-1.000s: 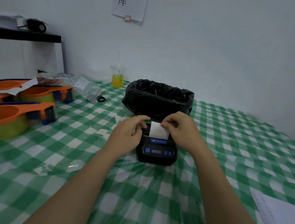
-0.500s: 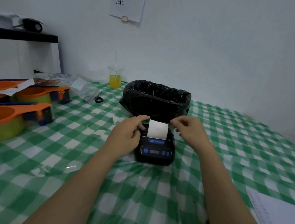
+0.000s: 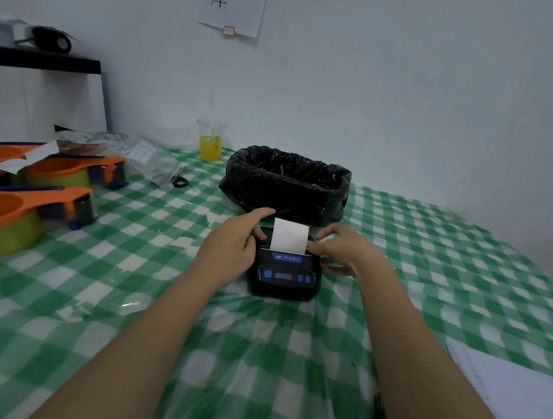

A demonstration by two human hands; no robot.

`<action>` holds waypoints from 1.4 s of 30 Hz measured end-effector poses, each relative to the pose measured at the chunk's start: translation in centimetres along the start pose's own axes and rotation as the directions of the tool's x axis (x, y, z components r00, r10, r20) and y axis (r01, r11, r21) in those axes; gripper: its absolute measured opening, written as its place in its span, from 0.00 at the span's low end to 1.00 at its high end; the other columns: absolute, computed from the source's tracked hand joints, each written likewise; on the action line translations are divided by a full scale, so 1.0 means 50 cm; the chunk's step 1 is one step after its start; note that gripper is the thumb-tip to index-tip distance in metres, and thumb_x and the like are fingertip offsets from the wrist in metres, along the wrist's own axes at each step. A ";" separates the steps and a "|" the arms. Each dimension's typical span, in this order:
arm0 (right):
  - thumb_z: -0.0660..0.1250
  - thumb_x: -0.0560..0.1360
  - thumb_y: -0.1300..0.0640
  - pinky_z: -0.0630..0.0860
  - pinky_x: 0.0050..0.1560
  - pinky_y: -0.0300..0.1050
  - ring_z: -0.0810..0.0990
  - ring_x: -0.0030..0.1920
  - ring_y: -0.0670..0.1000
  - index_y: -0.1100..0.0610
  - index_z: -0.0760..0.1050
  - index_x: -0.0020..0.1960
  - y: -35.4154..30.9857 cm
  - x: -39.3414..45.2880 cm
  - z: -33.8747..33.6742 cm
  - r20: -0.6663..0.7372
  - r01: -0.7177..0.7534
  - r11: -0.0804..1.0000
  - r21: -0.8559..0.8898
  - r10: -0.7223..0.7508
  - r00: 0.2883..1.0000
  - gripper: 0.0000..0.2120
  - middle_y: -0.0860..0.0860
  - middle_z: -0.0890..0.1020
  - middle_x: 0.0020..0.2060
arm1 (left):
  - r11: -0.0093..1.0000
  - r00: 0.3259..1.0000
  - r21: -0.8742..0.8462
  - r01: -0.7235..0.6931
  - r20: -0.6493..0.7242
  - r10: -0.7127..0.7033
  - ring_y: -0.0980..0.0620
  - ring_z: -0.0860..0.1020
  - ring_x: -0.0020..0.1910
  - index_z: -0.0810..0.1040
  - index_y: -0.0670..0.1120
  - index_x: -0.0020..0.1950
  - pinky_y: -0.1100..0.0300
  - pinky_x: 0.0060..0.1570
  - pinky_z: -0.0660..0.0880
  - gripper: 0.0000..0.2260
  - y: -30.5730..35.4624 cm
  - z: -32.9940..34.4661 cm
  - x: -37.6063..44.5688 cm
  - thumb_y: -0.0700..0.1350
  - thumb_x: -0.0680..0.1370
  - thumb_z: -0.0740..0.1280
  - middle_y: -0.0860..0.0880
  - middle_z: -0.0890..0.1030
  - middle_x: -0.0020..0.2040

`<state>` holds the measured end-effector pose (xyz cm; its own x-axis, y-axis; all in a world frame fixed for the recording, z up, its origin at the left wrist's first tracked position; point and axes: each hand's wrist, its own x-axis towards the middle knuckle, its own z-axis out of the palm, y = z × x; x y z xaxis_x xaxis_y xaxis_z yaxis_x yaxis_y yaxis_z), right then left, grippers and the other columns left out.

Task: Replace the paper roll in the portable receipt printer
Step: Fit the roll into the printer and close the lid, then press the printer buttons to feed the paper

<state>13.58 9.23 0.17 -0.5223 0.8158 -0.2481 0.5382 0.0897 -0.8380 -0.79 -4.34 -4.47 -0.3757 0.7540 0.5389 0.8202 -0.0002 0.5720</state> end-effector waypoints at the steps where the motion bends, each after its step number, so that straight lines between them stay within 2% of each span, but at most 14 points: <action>1: 0.72 0.71 0.55 0.75 0.35 0.43 0.76 0.49 0.53 0.55 0.69 0.48 -0.001 -0.002 0.000 -0.004 -0.010 1.000 -0.023 0.010 1.000 0.12 0.55 0.77 0.52 | 1.000 1.000 0.004 0.003 0.008 -0.003 0.54 0.73 0.49 0.67 0.53 0.69 0.60 0.47 0.71 0.25 0.001 0.000 0.000 0.34 0.75 0.57 0.55 0.77 0.46; 4: 0.72 0.71 0.53 0.78 0.39 0.47 0.76 0.49 0.54 0.56 0.68 0.47 0.004 -0.010 0.002 -0.022 0.002 0.999 -0.042 -0.003 1.000 0.14 0.54 0.76 0.49 | 1.000 1.000 -0.006 0.018 0.005 -0.018 0.53 0.74 0.49 0.67 0.52 0.69 0.58 0.48 0.72 0.24 0.004 -0.001 -0.003 0.34 0.75 0.57 0.54 0.78 0.47; 6: 0.72 0.71 0.52 0.78 0.44 0.50 0.76 0.46 0.54 0.56 0.68 0.45 0.008 -0.016 0.010 -0.095 0.085 0.993 -0.082 -0.093 0.991 0.14 0.54 0.76 0.45 | 0.998 0.998 -0.037 0.053 -0.023 -0.054 0.53 0.74 0.48 0.68 0.52 0.68 0.56 0.48 0.73 0.23 0.008 -0.001 -0.005 0.35 0.76 0.57 0.53 0.79 0.47; 8: 0.71 0.71 0.51 0.75 0.42 0.49 0.76 0.42 0.53 0.56 0.70 0.46 0.018 -0.028 0.024 -0.176 0.189 0.973 -0.136 -0.211 0.961 0.12 0.52 0.76 0.41 | 0.982 0.990 -0.137 0.133 -0.035 -0.139 0.52 0.75 0.47 0.69 0.52 0.67 0.54 0.50 0.74 0.21 0.018 0.001 -0.007 0.36 0.76 0.57 0.52 0.79 0.49; 10: 0.68 0.73 0.51 0.72 0.39 0.44 0.77 0.41 0.51 0.56 0.73 0.48 0.035 -0.045 0.036 -0.265 0.277 0.955 -0.106 -0.296 0.918 0.09 0.51 0.78 0.41 | 0.938 0.971 -0.258 0.234 0.009 -0.239 0.51 0.75 0.53 0.69 0.51 0.67 0.54 0.56 0.72 0.19 0.027 0.001 -0.012 0.38 0.77 0.57 0.51 0.78 0.53; 13: 0.63 0.77 0.54 0.70 0.38 0.37 0.75 0.41 0.45 0.56 0.75 0.49 0.059 -0.070 0.044 -0.387 0.396 0.918 -0.007 -0.368 0.846 0.06 0.48 0.77 0.43 | 0.909 0.952 -0.282 0.306 0.111 -0.286 0.50 0.67 0.68 0.64 0.50 0.71 0.51 0.69 0.64 0.21 0.025 -0.004 -0.028 0.44 0.78 0.60 0.48 0.68 0.69; 16: 0.61 0.78 0.54 0.75 0.46 0.42 0.75 0.43 0.45 0.53 0.75 0.47 0.074 -0.088 0.057 -0.409 0.470 0.880 0.068 -0.405 0.818 0.05 0.46 0.77 0.42 | 0.851 0.905 -0.328 0.410 0.261 -0.335 0.47 0.61 0.73 0.57 0.52 0.75 0.47 0.72 0.60 0.28 0.027 -0.013 -0.053 0.52 0.77 0.63 0.48 0.58 0.76; 18: 0.61 0.78 0.54 0.75 0.46 0.41 0.75 0.45 0.46 0.53 0.75 0.47 0.087 -0.092 0.067 -0.438 0.507 0.859 0.073 -0.429 0.790 0.05 0.47 0.78 0.44 | 0.812 0.889 -0.380 0.442 0.308 -0.340 0.48 0.58 0.75 0.53 0.52 0.76 0.52 0.70 0.59 0.32 0.028 -0.012 -0.066 0.52 0.76 0.65 0.48 0.55 0.78; 23: 0.60 0.78 0.54 0.77 0.50 0.47 0.77 0.48 0.49 0.52 0.75 0.47 0.104 -0.084 0.066 -0.451 0.516 0.853 0.074 -0.433 0.780 0.06 0.48 0.79 0.46 | 0.805 0.894 -0.411 0.428 0.325 -0.309 0.52 0.60 0.73 0.51 0.51 0.76 0.63 0.62 0.60 0.34 0.025 -0.007 -0.067 0.46 0.76 0.67 0.50 0.57 0.77; 25: 0.59 0.79 0.54 0.76 0.47 0.41 0.76 0.46 0.45 0.52 0.75 0.47 0.108 -0.084 0.068 -0.428 0.520 0.852 0.054 -0.451 0.783 0.06 0.49 0.79 0.47 | 0.819 0.895 -0.391 0.420 0.326 -0.303 0.56 0.63 0.70 0.52 0.52 0.76 0.63 0.61 0.62 0.34 0.024 -0.005 -0.068 0.45 0.76 0.66 0.51 0.60 0.76; 26: 0.59 0.79 0.54 0.74 0.43 0.34 0.75 0.45 0.42 0.52 0.75 0.48 0.109 -0.086 0.069 -0.422 0.527 0.849 0.035 -0.465 0.778 0.06 0.49 0.79 0.47 | 0.824 0.896 -0.385 0.416 0.326 -0.300 0.57 0.63 0.68 0.53 0.52 0.76 0.62 0.61 0.63 0.33 0.023 -0.004 -0.069 0.46 0.76 0.66 0.52 0.62 0.75; 28: 0.59 0.79 0.54 0.71 0.38 0.31 0.74 0.43 0.40 0.52 0.74 0.48 0.111 -0.086 0.071 -0.422 0.538 0.843 0.021 -0.480 0.769 0.06 0.49 0.79 0.48 | 0.820 0.894 -0.388 0.420 0.331 -0.301 0.56 0.64 0.69 0.54 0.53 0.76 0.60 0.63 0.65 0.33 0.017 -0.003 -0.070 0.47 0.75 0.67 0.51 0.63 0.75; 33: 0.58 0.79 0.54 0.73 0.42 0.39 0.76 0.45 0.45 0.50 0.74 0.48 0.116 -0.077 0.078 -0.404 0.531 0.847 0.021 -0.479 0.780 0.06 0.50 0.79 0.49 | 0.805 0.900 -0.422 0.416 0.320 -0.297 0.59 0.61 0.70 0.54 0.50 0.76 0.63 0.63 0.61 0.33 0.020 -0.001 -0.073 0.44 0.75 0.67 0.52 0.63 0.74; 42: 0.58 0.79 0.54 0.70 0.39 0.34 0.75 0.45 0.43 0.49 0.72 0.50 0.116 -0.074 0.077 -0.403 0.529 0.848 0.037 -0.472 0.784 0.04 0.50 0.78 0.50 | 0.738 0.881 -0.484 0.470 0.316 -0.353 0.53 0.58 0.75 0.49 0.45 0.76 0.58 0.71 0.60 0.38 0.025 0.003 -0.065 0.38 0.73 0.69 0.48 0.57 0.77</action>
<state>16.10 4.52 -5.62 -0.3971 0.8277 0.3966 0.1554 0.4865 -0.8598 1.53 -6.67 -5.60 -0.4839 0.8717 0.0774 0.2204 0.0358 0.9747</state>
